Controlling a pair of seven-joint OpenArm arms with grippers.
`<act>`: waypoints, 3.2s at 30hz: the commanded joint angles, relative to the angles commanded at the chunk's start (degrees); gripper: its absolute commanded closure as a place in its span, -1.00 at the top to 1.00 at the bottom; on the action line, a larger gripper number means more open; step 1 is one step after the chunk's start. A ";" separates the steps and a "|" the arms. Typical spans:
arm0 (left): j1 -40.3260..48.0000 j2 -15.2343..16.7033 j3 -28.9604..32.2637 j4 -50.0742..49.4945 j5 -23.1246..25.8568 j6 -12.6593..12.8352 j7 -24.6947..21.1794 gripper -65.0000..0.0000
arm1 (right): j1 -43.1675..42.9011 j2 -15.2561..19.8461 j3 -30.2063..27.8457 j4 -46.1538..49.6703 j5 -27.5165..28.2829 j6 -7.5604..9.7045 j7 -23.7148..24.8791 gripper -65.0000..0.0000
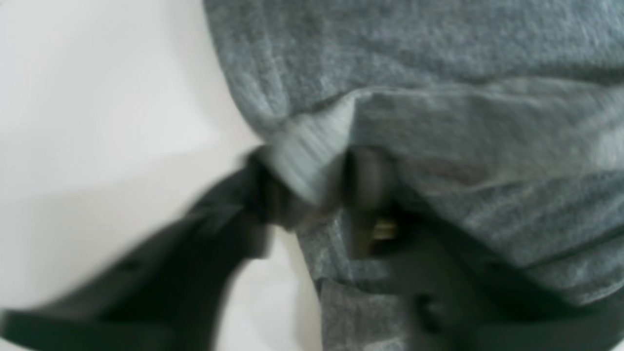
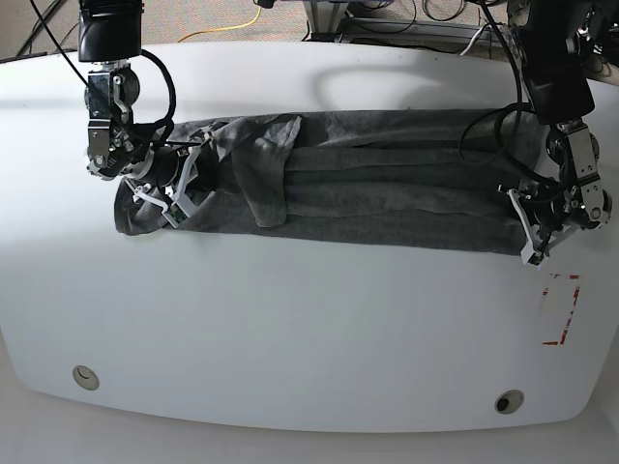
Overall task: Layout the t-shirt on the table in an organized manner, then fold the t-shirt properly
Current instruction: 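Release the strip end with the left gripper and regrasp it, then lift the strip end with the left gripper and fold it toward the right gripper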
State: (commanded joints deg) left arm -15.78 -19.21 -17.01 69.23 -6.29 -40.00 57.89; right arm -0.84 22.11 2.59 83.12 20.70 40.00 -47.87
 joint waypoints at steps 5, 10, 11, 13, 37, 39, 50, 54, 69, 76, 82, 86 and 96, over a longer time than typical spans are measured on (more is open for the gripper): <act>0.09 0.00 -0.09 0.18 -0.18 0.00 -0.09 -0.85 | 0.00 -0.70 0.09 0.00 -0.09 0.00 0.00 -0.94; 0.09 -0.09 -0.18 2.20 -0.26 0.00 0.00 -0.85 | 0.00 -0.70 0.09 0.00 0.00 0.00 0.00 -0.94; 0.26 -0.09 -0.26 3.34 -0.26 0.00 0.18 -0.85 | 0.00 -0.70 0.09 0.00 0.00 0.00 0.00 -0.94; 1.05 -0.18 -0.26 5.19 -0.18 0.00 0.35 -0.85 | 0.00 -0.70 0.09 0.00 0.00 0.00 0.00 -0.94; 13.80 -0.44 -0.26 27.43 0.00 0.00 11.16 -0.83 | 0.00 -0.79 0.09 -0.09 0.00 0.00 0.00 -0.94; 15.47 -0.44 -0.26 28.48 0.00 0.00 11.16 -0.83 | 0.00 -0.79 0.09 -0.09 0.00 0.00 0.00 -0.94; 20.48 -1.67 -0.26 28.57 0.09 0.00 11.16 -0.21 | 0.00 -1.58 0.09 -0.09 -0.26 0.00 0.00 -0.94; 20.40 -1.67 -2.20 28.84 0.09 0.00 11.16 0.16 | 0.00 -1.93 -0.09 -0.09 -0.44 0.00 0.00 -0.94; 13.27 -1.67 -17.23 31.65 -11.87 0.00 16.70 0.21 | 0.09 -2.90 -0.26 -0.09 -0.62 0.00 0.00 -0.94; 14.68 -1.67 -17.23 29.27 -20.57 0.00 17.93 0.21 | 0.09 -2.90 -0.26 -0.09 -0.62 0.00 0.00 -0.94; 15.12 -1.49 -17.41 20.66 -26.20 0.00 17.85 0.22 | 0.09 -2.81 -0.18 0.00 -0.62 0.00 0.00 -0.94; 16.35 -1.67 -17.41 16.09 -28.75 0.00 16.70 0.22 | 0.09 -2.73 -0.18 0.00 -0.62 0.00 0.00 -0.94; 19.87 -1.49 -17.05 15.12 -28.84 0.00 13.19 0.22 | 0.00 -2.73 -0.09 -0.09 -0.62 0.00 0.00 -0.94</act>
State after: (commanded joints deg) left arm 4.09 -20.70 -34.07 84.35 -35.12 -40.00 71.08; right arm -0.84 19.38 2.51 83.03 20.09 40.00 -47.87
